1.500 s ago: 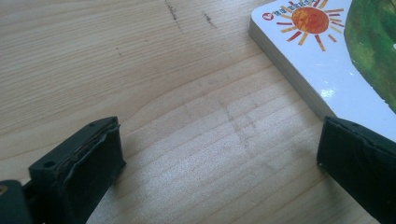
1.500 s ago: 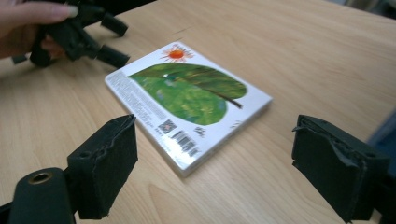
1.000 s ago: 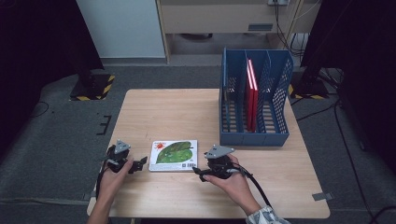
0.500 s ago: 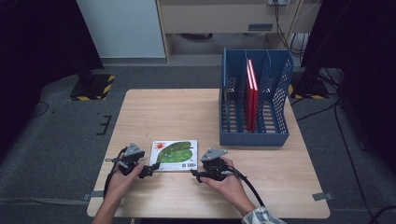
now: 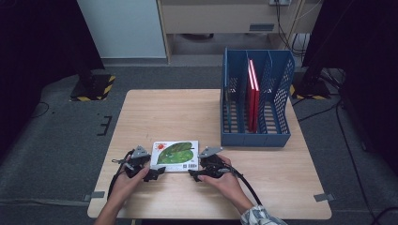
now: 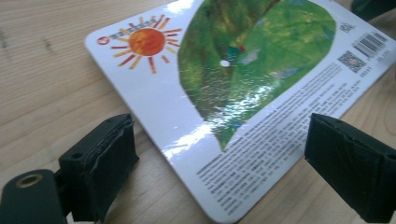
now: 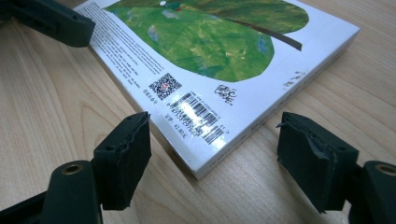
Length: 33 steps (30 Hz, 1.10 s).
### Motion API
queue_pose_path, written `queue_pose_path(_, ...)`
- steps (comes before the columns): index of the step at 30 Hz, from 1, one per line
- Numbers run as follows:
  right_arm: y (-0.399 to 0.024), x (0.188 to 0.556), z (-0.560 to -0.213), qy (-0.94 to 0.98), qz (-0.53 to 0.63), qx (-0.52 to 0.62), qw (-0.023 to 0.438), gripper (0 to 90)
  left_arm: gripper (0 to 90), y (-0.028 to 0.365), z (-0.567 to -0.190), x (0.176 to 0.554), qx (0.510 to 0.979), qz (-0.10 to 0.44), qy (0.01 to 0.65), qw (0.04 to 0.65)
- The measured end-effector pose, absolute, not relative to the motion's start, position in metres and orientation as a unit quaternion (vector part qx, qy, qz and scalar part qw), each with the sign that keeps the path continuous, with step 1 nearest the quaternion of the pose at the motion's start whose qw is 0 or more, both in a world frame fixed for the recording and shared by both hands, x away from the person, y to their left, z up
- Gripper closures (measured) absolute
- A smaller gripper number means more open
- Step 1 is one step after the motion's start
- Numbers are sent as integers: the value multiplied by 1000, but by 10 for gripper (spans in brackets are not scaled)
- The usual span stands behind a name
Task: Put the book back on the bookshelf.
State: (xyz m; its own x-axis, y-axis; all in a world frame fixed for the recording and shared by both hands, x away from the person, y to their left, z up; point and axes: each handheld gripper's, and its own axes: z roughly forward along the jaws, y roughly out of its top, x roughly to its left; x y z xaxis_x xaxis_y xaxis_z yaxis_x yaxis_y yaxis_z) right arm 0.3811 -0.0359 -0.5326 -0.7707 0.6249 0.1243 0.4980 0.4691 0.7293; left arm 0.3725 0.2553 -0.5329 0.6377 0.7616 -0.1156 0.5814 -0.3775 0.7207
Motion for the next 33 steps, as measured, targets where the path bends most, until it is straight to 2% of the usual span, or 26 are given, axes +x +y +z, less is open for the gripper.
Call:
queue_pose_path(5, -36, 379, -532, 857, 398, 318, 79, 268, 85, 254, -533, 371, 820, 113, 409, 384)
queue_pose_path(6, -35, 379, -532, 857, 397, 318, 81, 242, 89, 253, -533, 371, 819, 107, 408, 389)
queue_pose_path(14, -47, 378, -531, 857, 389, 326, 89, 277, 94, 239, -533, 366, 829, 113, 394, 382)
queue_pose_path(19, -59, 369, -529, 860, 383, 326, 88, 303, 125, 228, -532, 359, 832, 113, 390, 378)
queue_pose_path(28, -76, 347, -519, 875, 368, 304, 83, 305, 125, 210, -531, 345, 843, 107, 373, 373)
queue_pose_path(33, -84, 348, -521, 872, 371, 310, 79, 303, 145, 209, -530, 343, 845, 107, 370, 372)
